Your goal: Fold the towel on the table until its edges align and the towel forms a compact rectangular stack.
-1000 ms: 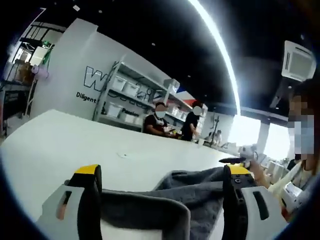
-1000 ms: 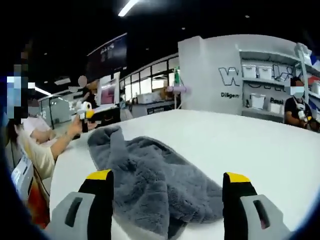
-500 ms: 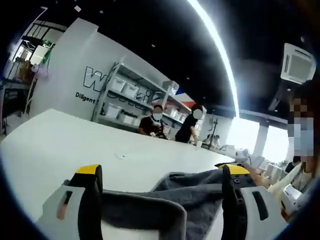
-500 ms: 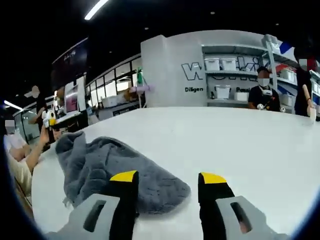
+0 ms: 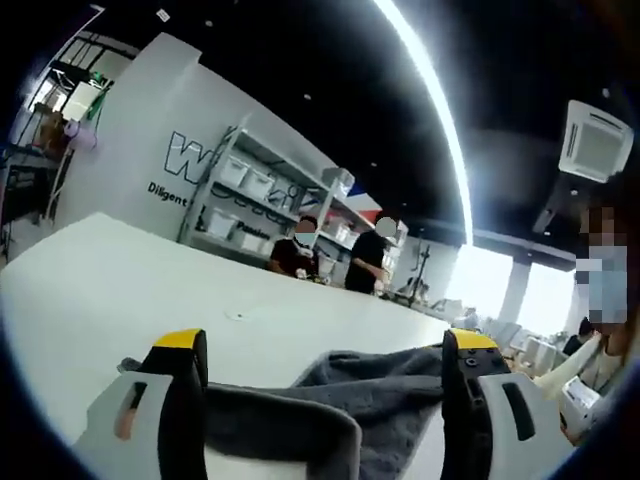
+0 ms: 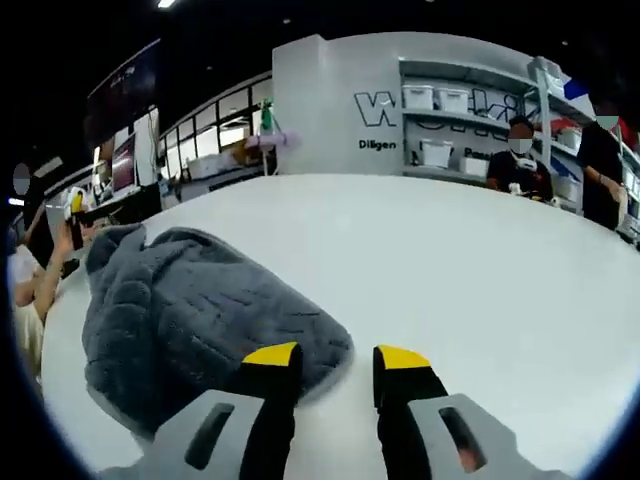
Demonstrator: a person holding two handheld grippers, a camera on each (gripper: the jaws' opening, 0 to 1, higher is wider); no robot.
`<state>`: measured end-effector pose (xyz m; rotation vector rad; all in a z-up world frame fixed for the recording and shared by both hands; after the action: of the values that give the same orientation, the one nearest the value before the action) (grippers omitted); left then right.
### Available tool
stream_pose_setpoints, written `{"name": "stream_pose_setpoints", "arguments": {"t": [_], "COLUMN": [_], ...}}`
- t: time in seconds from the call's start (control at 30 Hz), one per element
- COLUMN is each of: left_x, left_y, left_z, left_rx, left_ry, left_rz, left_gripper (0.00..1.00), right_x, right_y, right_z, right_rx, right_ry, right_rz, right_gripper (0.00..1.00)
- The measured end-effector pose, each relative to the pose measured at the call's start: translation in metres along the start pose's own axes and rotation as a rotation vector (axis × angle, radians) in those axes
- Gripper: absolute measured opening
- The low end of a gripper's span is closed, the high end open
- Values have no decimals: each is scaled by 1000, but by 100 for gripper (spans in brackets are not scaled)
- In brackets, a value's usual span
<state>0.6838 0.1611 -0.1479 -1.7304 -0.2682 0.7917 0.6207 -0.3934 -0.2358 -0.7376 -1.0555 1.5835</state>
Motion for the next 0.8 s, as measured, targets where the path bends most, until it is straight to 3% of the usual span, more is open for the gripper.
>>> {"name": "stream_pose_setpoints", "arguments": {"t": [0.13, 0.3, 0.57, 0.8], "left_x": [-2, -1, 3, 7], "left_y": [1, 1, 5, 4], "left_z": [0, 1, 0, 1], "left_rx": [-3, -10, 4, 8], "left_ry": [2, -1, -8, -8], "left_rz": [4, 22, 41, 47], "left_gripper": [95, 94, 93, 92], "right_x": [-1, 6, 13, 10], "right_y": [6, 5, -2, -21], "right_z": [-5, -11, -10, -2], "right_rx": [30, 37, 32, -64], "right_ry": [-2, -55, -40, 45], "right_rz": [5, 52, 158, 250], "right_gripper": [18, 3, 2, 1]}}
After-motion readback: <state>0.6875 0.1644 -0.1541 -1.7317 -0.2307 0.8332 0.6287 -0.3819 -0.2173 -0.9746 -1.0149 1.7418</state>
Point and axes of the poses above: the point that each gripper's makers call its tool centre point, and the gripper's own axes: z roughly backward along the fingers, x roughly to its left, y roughly out of its underside, the point moved 6 cm from there along z, roughly backward along the fingers, and after that the axes turned 2 degrees about -x, right-handed, at the moved point
